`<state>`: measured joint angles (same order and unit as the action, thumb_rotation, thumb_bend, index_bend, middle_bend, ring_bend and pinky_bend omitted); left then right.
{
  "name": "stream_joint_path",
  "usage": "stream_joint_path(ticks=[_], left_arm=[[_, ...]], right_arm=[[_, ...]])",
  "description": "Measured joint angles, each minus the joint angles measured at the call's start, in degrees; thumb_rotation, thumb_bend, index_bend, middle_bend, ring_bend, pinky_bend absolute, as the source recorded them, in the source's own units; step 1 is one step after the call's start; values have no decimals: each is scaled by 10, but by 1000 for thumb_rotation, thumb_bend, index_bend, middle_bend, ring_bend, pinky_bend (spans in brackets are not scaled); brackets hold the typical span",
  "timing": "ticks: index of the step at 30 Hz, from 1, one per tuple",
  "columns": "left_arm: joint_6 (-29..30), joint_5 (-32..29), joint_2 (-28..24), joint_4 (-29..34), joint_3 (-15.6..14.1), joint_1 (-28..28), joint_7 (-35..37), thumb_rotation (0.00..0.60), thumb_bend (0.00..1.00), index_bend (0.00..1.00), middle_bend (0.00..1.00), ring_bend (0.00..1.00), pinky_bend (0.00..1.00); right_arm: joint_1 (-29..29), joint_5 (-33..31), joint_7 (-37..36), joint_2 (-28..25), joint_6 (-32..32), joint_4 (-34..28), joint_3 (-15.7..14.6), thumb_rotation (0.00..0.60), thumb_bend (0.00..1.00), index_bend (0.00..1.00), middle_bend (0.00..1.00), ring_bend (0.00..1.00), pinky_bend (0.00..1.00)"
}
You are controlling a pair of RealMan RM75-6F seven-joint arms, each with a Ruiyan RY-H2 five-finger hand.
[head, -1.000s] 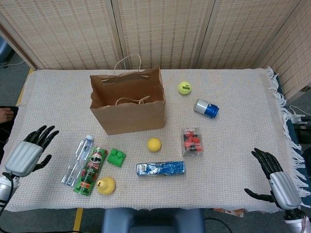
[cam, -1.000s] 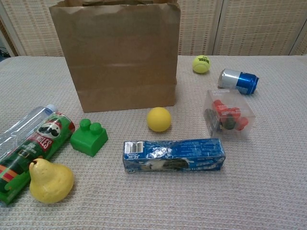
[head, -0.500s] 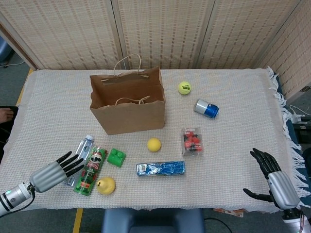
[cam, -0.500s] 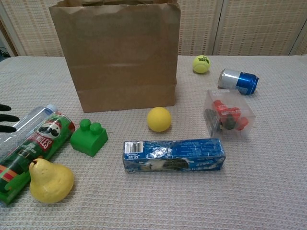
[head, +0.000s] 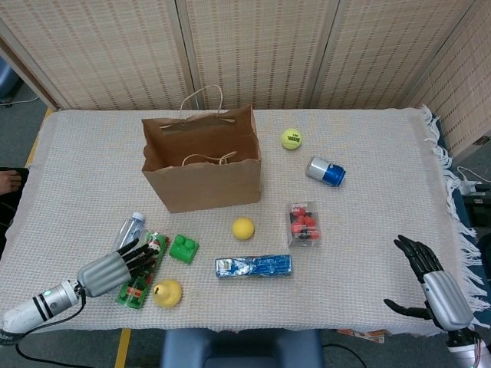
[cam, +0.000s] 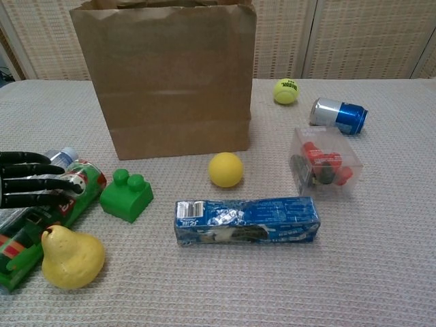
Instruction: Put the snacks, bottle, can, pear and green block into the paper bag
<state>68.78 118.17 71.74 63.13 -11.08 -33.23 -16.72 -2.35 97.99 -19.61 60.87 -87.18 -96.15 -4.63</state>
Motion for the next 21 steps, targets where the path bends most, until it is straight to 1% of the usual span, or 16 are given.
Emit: stream_joint_path(ticks=[3,8,10,16,21], left_arm=[[-2,-12,-2,-4,4,-4,9,600,393,0,0,0,115],[22,-15,-16,-11,6,-6,21,600,393,0,0,0,115],[24,-19,-18,-20,7,-7,21,600,392,0,0,0,115],[15,-37,-14,-64,11,-7,19,600,392,0,0,0,114],[7,-39,-6,-104,2,-7,19,600,394,0,0,0,111]], right_arm=[[-1,-2,-1,-1,2,-1,0,600,0,0,0,0,0],[-1,-4,-2,-3,4,-3,0,600,0,0,0,0,0],[-1,-3,-1,-2,4,-3,-1,600,0,0,0,0,0],[-1,-3,1,-2,4,-5,-1,600,0,0,0,0,0],[-2,-4,3,-1,6,-6,-1,600,0,0,0,0,0]])
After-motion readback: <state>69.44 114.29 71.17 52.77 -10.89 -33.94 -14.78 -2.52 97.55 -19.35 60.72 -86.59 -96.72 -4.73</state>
